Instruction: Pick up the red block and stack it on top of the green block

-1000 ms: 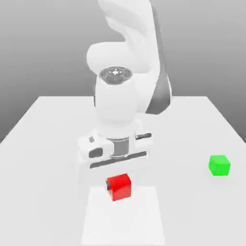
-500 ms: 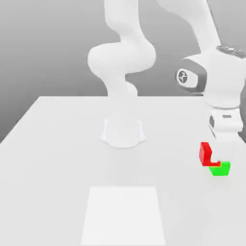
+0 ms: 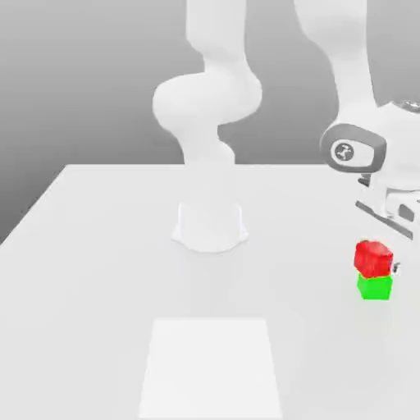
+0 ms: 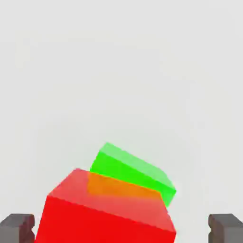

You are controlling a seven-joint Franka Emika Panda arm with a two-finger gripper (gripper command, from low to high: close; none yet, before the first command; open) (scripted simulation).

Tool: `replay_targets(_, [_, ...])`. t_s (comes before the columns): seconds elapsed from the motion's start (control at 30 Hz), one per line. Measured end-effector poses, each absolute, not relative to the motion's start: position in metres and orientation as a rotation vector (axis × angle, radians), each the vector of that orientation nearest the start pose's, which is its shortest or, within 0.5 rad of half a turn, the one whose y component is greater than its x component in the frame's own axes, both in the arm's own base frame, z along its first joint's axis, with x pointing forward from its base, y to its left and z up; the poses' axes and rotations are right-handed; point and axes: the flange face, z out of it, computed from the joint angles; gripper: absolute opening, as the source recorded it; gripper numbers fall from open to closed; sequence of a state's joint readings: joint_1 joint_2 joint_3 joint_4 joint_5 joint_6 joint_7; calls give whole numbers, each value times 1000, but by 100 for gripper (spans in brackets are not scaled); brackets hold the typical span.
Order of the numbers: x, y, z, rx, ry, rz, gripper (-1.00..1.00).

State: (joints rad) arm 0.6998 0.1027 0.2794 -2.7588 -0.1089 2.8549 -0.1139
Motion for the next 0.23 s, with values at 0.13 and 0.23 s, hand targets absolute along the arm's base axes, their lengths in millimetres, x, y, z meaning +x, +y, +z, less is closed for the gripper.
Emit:
replay_targets(0.13, [208,328,199,-2596,-1774,-4,100])
replay_targets(0.23, [208,329,227,-2595,-1776,-4,100])
